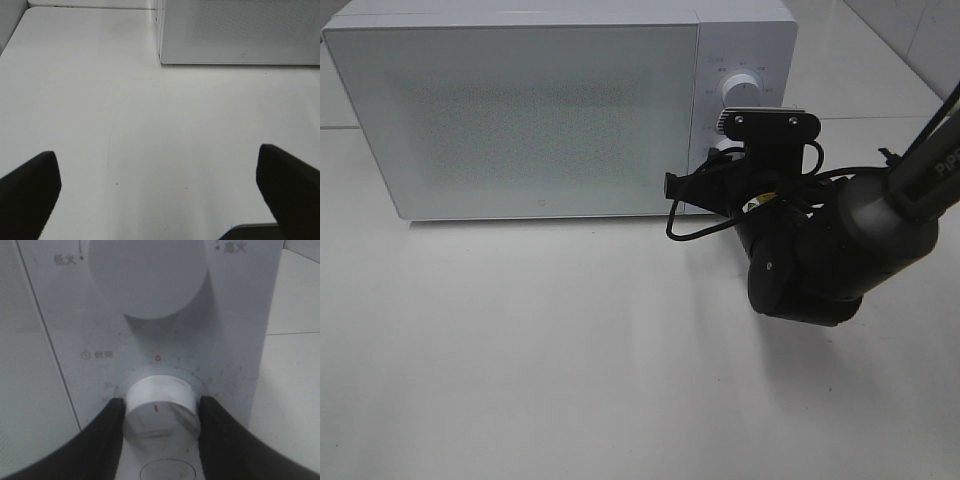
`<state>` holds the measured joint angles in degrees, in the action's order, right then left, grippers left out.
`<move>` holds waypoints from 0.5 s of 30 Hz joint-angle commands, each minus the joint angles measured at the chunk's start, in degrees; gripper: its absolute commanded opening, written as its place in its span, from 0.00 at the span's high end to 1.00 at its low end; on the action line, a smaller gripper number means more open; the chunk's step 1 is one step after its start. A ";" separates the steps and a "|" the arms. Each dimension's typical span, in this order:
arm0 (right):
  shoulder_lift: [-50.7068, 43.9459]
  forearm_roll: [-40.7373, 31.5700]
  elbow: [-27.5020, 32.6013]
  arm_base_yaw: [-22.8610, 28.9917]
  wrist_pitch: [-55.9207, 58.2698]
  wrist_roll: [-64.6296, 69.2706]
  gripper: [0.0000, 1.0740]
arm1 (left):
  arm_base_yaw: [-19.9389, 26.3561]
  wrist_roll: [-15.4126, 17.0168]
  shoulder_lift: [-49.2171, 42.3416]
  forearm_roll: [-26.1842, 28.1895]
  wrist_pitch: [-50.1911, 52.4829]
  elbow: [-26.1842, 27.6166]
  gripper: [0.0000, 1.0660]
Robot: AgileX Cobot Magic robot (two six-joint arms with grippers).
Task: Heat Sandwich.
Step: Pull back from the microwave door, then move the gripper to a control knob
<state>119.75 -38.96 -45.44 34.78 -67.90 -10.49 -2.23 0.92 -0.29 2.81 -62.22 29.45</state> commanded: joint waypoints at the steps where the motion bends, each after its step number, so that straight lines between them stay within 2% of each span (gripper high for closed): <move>1: -0.23 1.26 -0.97 0.11 -3.04 0.00 0.87 | 0.06 0.23 -0.92 0.46 0.74 0.06 0.06; 3: -0.23 1.26 -1.66 0.11 -3.15 0.06 0.91 | 0.06 0.17 -0.92 0.46 0.74 0.06 0.06; 15: -0.23 1.32 -1.66 0.11 -3.09 1.38 0.91 | 0.06 0.17 -0.92 0.46 0.74 0.06 0.06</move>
<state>119.92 -39.65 -45.89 34.89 -68.01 -9.68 -2.23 0.92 -0.29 2.81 -62.22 29.45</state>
